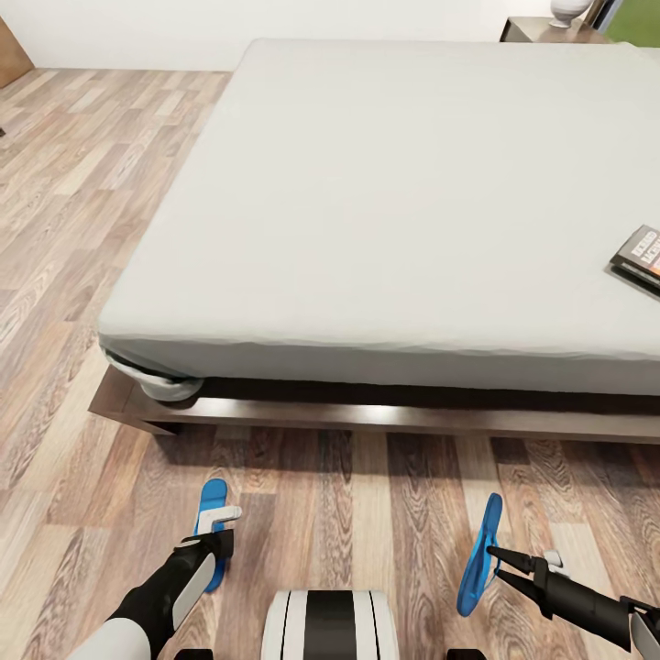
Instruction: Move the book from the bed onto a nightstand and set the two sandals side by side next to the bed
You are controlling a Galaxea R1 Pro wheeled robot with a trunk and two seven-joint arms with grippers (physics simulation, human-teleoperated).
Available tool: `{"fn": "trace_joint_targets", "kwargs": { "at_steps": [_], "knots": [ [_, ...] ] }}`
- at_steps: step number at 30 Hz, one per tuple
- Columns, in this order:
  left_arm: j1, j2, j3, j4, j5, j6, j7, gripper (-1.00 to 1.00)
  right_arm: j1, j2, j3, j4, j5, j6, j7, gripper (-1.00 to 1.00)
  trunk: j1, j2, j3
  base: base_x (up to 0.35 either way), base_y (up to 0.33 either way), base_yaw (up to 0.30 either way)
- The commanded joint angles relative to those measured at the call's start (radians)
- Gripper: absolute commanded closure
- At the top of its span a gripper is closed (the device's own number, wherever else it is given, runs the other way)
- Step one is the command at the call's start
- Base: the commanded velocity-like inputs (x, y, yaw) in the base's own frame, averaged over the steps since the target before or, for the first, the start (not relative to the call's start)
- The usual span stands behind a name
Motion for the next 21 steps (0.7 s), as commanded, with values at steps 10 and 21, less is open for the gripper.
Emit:
{"fn": "trace_joint_targets", "kwargs": {
  "at_steps": [10, 21],
  "knots": [
    [0.000, 0.001, -0.008, -0.002, 0.009, 0.004, 0.009, 1.00, -0.001, -0.001, -0.007, 0.000, 0.005, 0.004, 0.003, 1.00, 0.000, 0.000, -0.001, 0.089, 0.092, 0.000],
    [0.000, 0.001, -0.008, -0.002, 0.009, 0.004, 0.011, 1.00, -0.001, -0.002, -0.007, -0.001, 0.005, 0.004, 0.004, 1.00, 0.000, 0.000, -0.001, 0.004, 0.004, 0.000]
  ]
}}
